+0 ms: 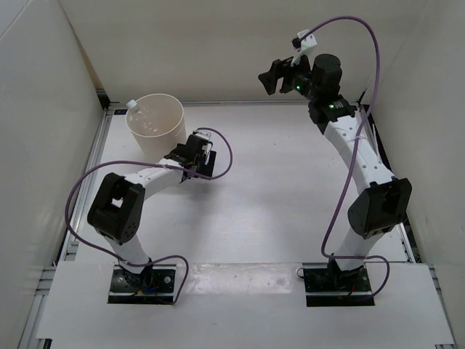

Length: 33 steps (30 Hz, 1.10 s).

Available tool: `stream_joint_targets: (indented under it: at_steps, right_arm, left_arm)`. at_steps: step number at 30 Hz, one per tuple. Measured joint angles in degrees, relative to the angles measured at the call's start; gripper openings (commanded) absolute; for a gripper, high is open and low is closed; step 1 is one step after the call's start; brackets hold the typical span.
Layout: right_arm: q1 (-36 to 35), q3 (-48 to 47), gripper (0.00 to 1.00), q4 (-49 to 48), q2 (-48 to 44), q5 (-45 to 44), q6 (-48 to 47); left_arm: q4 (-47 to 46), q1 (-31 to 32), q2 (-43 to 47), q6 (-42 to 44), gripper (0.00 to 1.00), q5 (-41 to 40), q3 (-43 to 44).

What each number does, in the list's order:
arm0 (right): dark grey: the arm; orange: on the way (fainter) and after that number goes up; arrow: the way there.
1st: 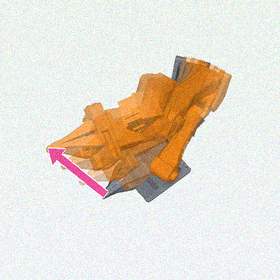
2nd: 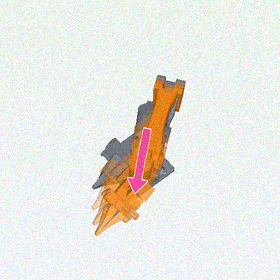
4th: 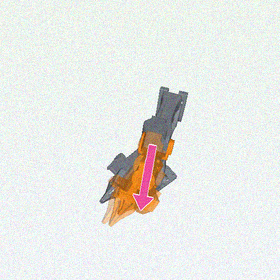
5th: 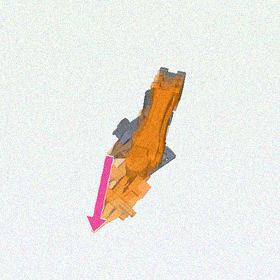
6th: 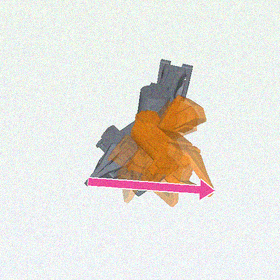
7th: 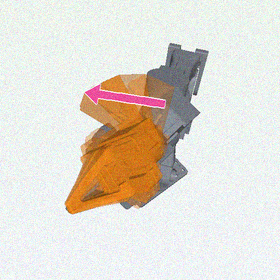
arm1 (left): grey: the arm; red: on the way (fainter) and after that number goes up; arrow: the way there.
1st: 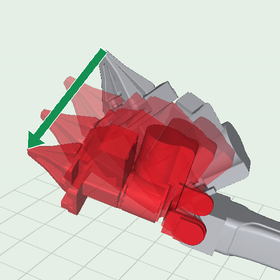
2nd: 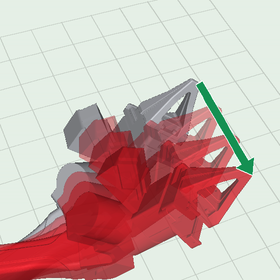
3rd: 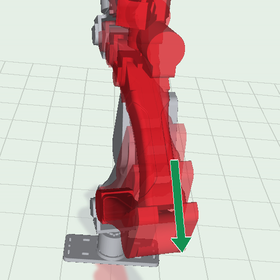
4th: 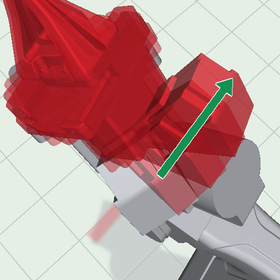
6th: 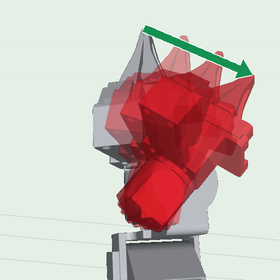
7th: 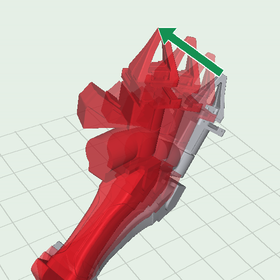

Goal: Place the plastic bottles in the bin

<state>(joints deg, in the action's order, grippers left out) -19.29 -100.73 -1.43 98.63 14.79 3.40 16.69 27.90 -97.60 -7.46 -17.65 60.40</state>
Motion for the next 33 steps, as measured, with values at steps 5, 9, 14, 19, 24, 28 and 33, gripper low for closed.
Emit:
stream_joint_targets:
  at_steps: [5,9,14,19,24,28,33]
  right_arm:
    - [4.92,0.02,0.82,2.45,-0.02,4.63,0.17]
    - [8.81,0.04,0.82,4.66,-0.02,7.28,0.83]
    - [10.56,0.04,0.82,5.86,-0.02,9.33,1.81]
    - [10.08,0.09,0.80,5.86,-0.02,10.80,2.64]
    - [9.77,1.55,0.80,5.68,-0.02,10.86,3.74]
    - [9.86,3.21,0.80,6.03,-0.02,9.73,3.96]
    - [10.86,3.23,0.80,5.64,-0.02,7.39,3.74]
  left_arm:
    - [0.04,-0.37,-5.20,-2.10,0.97,-0.42,4.81]
    - [2.38,-0.39,-8.26,-4.46,0.83,-0.31,8.28]
    - [6.14,-0.20,-10.43,-6.34,0.58,0.90,11.06]
    - [9.44,1.22,-10.43,-5.09,0.53,4.48,12.76]
    - [12.79,6.82,-10.12,-1.11,0.49,6.40,15.78]
    - [13.73,11.34,-7.96,3.41,0.49,6.73,20.02]
    - [11.58,12.74,-2.91,8.66,0.55,5.09,24.39]
